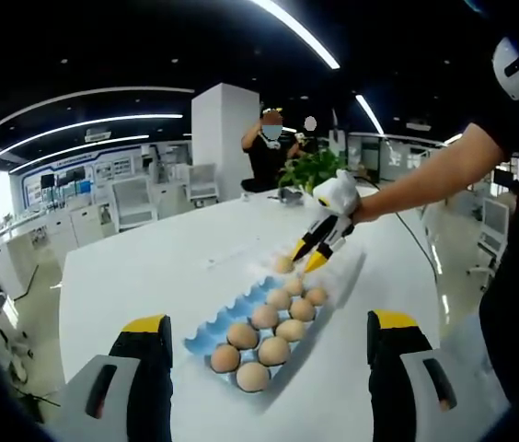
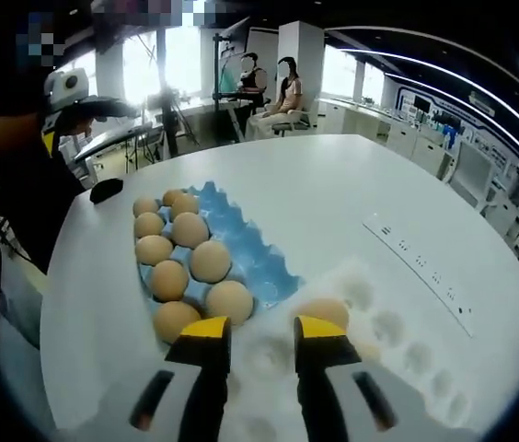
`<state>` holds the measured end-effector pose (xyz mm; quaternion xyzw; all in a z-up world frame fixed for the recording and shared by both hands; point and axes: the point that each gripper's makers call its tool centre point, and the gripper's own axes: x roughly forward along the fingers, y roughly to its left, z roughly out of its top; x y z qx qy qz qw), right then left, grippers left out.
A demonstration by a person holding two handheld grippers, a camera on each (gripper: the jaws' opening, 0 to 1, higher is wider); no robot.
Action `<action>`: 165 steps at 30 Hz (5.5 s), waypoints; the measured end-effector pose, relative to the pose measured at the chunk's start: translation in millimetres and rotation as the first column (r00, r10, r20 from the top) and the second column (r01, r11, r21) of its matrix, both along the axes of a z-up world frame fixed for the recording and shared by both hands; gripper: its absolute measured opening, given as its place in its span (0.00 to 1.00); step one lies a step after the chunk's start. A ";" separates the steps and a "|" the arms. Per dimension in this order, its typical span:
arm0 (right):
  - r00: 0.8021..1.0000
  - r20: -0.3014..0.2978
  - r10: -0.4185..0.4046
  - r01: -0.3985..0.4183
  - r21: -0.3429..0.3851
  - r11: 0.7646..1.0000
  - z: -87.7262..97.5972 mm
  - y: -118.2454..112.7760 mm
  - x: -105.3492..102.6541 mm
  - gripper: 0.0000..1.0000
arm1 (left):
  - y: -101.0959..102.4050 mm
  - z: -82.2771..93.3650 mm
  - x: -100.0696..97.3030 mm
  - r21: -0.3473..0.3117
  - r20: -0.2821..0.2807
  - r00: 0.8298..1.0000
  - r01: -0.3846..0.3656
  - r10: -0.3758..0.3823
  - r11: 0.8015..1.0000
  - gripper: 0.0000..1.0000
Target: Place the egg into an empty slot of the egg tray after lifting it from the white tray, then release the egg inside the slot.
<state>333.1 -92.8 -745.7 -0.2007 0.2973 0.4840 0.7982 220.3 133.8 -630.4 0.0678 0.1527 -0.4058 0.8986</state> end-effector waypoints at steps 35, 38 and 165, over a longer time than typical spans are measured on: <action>1.000 -0.015 0.007 -0.008 -0.027 1.000 -21.8 -13.1 36.5 0.29 | 4.2 -15.5 7.0 0.004 -0.023 0.998 -0.057 0.057 0.998 0.90; 1.000 -0.023 0.011 -0.012 -0.036 0.999 -27.2 -12.1 37.6 0.29 | 4.6 -15.0 8.9 0.005 -0.022 0.998 -0.058 0.058 0.998 0.90; 0.976 0.026 0.217 -0.219 0.078 0.973 25.5 168.9 21.3 0.28 | 39.0 -14.6 3.6 -0.028 -0.035 0.997 -0.071 0.070 0.997 0.90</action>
